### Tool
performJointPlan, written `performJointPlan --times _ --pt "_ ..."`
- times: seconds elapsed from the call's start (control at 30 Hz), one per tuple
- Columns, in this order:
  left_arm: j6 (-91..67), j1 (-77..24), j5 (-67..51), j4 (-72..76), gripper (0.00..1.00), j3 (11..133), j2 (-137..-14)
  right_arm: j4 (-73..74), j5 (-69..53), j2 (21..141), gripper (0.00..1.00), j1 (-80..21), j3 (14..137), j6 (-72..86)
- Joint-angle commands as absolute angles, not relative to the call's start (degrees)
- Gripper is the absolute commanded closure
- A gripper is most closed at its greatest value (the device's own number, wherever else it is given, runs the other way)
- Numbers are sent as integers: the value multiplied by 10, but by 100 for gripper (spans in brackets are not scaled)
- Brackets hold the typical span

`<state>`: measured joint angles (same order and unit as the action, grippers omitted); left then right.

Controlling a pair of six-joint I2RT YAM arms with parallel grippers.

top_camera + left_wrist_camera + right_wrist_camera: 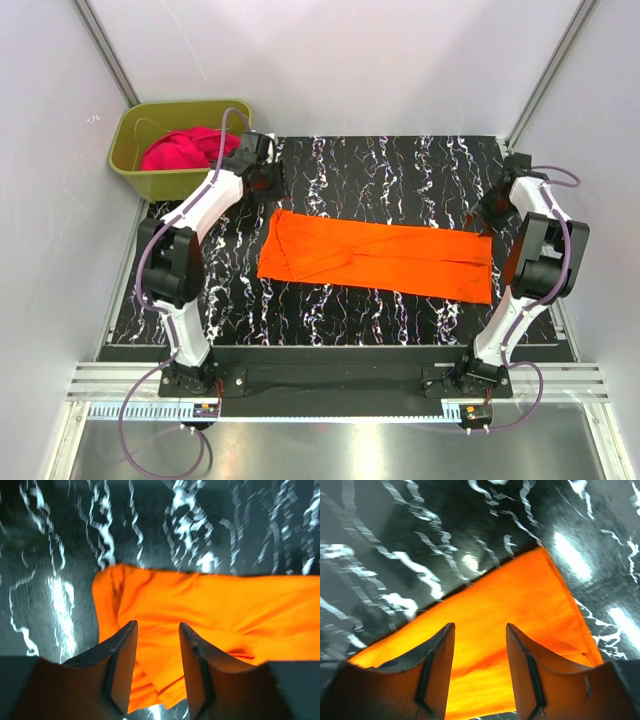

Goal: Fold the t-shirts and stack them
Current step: Fold the tshirt

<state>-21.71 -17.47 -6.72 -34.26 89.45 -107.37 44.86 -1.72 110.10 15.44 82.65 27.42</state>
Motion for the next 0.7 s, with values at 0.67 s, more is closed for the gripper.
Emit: performJointPlan --times 0.67 --pt "-205 -156 -51 -347 62 980 -1195 472 99 1174 47 186 888 258"
